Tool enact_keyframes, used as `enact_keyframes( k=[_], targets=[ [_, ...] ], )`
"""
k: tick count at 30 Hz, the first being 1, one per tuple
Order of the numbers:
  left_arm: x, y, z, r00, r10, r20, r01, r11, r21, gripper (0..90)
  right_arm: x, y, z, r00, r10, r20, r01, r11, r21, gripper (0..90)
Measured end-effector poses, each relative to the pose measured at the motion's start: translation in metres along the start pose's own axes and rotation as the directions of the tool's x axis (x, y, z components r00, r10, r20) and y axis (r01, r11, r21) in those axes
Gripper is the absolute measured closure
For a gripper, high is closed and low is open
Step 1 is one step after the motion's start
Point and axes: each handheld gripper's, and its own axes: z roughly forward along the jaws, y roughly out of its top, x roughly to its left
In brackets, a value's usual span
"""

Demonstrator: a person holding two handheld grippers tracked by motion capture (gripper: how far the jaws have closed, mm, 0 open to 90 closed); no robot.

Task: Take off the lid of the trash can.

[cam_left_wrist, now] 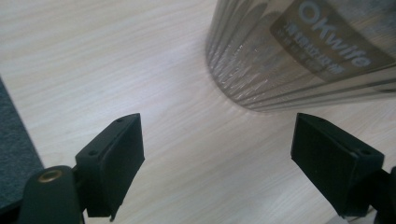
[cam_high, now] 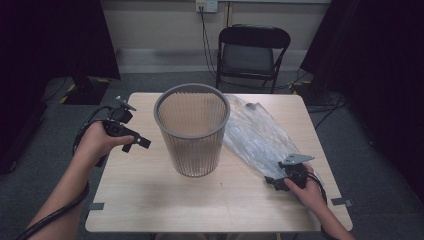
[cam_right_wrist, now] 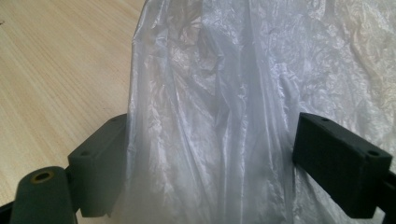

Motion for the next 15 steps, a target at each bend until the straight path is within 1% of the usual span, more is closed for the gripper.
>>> enact_keyframes(
  k=[2,5,8,10,12,14,15],
  targets=[
    [0.001,0.002,-0.005,0.9999,-0.013,0.002,0.013,0.9999,0.004,16.7,0.000,0.000,0.000,1.0000,0.000,0.000,0.000,1.000,0.000,13.4],
    [0.001,0.007,-0.013,0.9998,-0.013,-0.017,0.013,0.9999,-0.004,16.7,0.000,0.000,0.000,1.0000,0.000,0.001,0.000,1.000,0.001,13.4],
    [0.000,0.012,-0.021,0.9999,-0.013,0.003,0.013,0.9999,-0.003,16.7,0.000,0.000,0.000,1.0000,-0.001,0.002,0.001,1.000,0.000,13.4],
    [-0.002,0.015,-0.026,0.9993,-0.026,0.026,0.027,0.9996,-0.012,16.8,0.000,0.000,0.000,1.0000,0.000,0.002,0.000,1.000,0.000,13.4],
    [-0.003,0.019,-0.031,0.9995,-0.015,0.030,0.015,0.9999,-0.007,18.0,0.000,0.000,0.000,1.0000,-0.001,0.002,0.001,1.000,0.000,13.4],
    [-0.005,0.022,-0.037,0.9996,-0.015,0.025,0.015,0.9999,-0.008,17.9,0.000,0.000,0.000,1.0000,0.000,0.002,0.000,1.000,0.000,13.4],
    [-0.005,0.024,-0.040,0.9997,-0.013,0.021,0.014,0.9998,-0.015,17.9,0.000,0.000,0.000,1.0000,0.000,0.002,0.000,1.000,0.000,13.4]
  ],
)
